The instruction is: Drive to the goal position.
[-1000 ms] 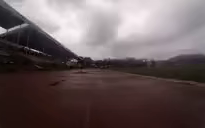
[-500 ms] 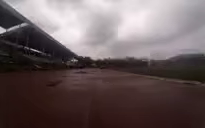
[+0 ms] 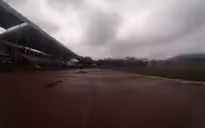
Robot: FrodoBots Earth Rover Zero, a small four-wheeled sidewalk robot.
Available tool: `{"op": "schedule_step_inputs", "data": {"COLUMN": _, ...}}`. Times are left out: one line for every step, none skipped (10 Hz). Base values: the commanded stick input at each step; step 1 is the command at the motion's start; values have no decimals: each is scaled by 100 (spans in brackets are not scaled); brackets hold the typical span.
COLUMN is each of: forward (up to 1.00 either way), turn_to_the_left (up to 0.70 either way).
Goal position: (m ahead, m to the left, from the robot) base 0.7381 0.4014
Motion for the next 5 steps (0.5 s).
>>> {"op": "schedule_step_inputs", "data": {"forward": 50, "turn_to_the_left": 0}}
{"op": "schedule_step_inputs", "data": {"forward": 50, "turn_to_the_left": 0}}
{"op": "schedule_step_inputs", "data": {"forward": 50, "turn_to_the_left": 0}}
{"op": "schedule_step_inputs", "data": {"forward": 50, "turn_to_the_left": 0}}
{"op": "schedule_step_inputs", "data": {"forward": 50, "turn_to_the_left": 0}}
